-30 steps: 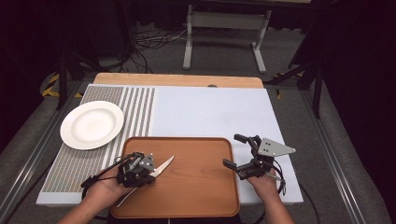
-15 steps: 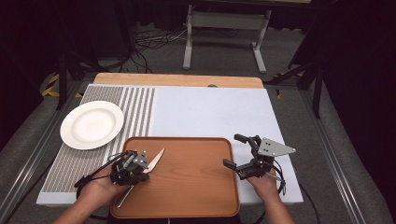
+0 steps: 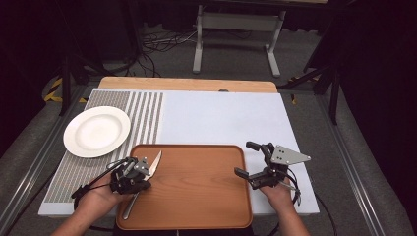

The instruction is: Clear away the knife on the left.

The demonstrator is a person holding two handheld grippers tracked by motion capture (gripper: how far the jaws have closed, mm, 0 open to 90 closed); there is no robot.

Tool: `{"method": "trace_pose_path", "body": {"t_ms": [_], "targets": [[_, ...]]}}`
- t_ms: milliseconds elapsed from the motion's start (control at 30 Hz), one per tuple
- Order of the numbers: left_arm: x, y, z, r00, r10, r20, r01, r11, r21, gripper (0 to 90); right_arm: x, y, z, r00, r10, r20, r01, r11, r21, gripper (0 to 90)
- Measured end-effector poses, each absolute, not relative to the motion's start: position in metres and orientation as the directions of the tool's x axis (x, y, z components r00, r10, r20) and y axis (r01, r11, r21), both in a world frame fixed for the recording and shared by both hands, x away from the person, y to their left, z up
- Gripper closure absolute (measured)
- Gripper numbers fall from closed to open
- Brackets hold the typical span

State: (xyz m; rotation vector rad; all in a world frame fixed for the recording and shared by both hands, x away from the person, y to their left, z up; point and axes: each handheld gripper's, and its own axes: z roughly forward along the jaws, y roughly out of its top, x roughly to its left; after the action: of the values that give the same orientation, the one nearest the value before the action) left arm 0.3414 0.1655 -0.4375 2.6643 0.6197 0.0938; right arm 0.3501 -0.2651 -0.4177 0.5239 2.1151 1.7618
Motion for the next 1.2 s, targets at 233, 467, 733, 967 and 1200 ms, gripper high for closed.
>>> {"method": "trace_pose_path", "body": {"t_ms": [233,467,733,967,1200], "targets": [[0.341,0.172,-0.438,0.888,0.459,-0.032,0.432,-0.809,0.398,90.0,0.35,-0.265,-0.418,-0.875,0.483,-0.024,0.064,0.164,0.984,2.6],[0.341,0.178,-0.437,0.88,0.474,-0.033,0.448,-0.806,0.388,90.0,0.35,-0.265,-0.418,-0.875,0.484,-0.024,0.064,0.165,0.984,2.6],[0.34,0.185,-0.438,0.867,0.496,-0.039,0.472,-0.795,0.382,90.0,0.35,-0.264,-0.418,-0.875,0.484,-0.024,0.065,0.166,0.984,2.6],[0.339,0.187,-0.438,0.863,0.504,-0.042,0.48,-0.79,0.381,90.0,0.35,-0.264,-0.418,-0.876,0.482,-0.023,0.066,0.167,0.984,2.6],[0.34,0.19,-0.438,0.861,0.506,-0.046,0.483,-0.787,0.384,90.0,0.35,-0.264,-0.418,-0.876,0.481,-0.022,0.068,0.168,0.983,2.6]]}}
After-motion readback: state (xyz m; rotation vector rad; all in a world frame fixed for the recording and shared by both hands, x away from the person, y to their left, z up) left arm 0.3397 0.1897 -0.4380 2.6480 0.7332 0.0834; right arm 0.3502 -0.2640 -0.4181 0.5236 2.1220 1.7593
